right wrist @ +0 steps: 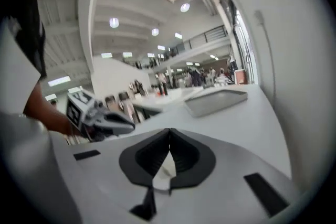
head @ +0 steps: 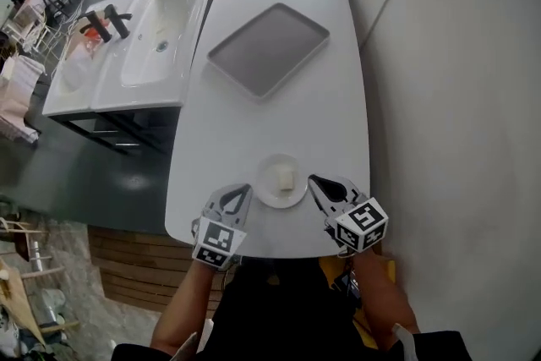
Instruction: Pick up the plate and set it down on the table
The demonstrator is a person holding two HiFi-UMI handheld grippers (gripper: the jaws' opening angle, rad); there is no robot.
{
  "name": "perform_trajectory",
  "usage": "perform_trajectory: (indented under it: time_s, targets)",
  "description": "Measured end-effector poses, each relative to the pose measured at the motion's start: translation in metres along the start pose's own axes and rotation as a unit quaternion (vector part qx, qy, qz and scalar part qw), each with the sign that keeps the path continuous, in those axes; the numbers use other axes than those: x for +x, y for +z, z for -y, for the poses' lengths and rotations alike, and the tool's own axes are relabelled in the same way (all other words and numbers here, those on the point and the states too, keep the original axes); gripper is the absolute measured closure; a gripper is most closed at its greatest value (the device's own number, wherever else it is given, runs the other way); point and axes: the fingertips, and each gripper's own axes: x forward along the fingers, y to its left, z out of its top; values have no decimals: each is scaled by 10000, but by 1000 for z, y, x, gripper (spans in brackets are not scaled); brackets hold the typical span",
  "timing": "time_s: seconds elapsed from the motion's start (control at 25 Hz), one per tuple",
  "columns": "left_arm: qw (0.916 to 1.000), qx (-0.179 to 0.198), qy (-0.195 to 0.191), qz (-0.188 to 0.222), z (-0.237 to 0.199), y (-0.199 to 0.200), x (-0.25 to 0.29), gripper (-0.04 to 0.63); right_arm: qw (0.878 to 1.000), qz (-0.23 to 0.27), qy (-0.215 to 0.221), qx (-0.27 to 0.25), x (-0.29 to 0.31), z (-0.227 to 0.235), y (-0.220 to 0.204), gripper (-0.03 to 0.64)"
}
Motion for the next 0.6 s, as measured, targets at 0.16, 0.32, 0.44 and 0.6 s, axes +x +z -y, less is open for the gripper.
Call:
perform_trajectory:
  time_s: [0.16, 0.32, 0.44, 0.6]
  targets:
    - [9762, -1193, -1283, 1279, 39, 39, -85, 591, 9778, 1408, 1340, 786, -64, -89, 54, 612]
    - [9507, -1603, -1982, 1767, 77, 47, -136, 590, 9846, 1088, 1296, 436, -91, -169, 42, 614]
    - [9295, -1746, -2301, 2295, 86, 58, -162, 589, 9838, 1233, 1181, 552, -89, -202, 36, 614]
    - [9190, -1610, -2488, 2602, 87, 62, -190, 589, 9827, 1420, 1031, 600, -90, -226, 44, 614]
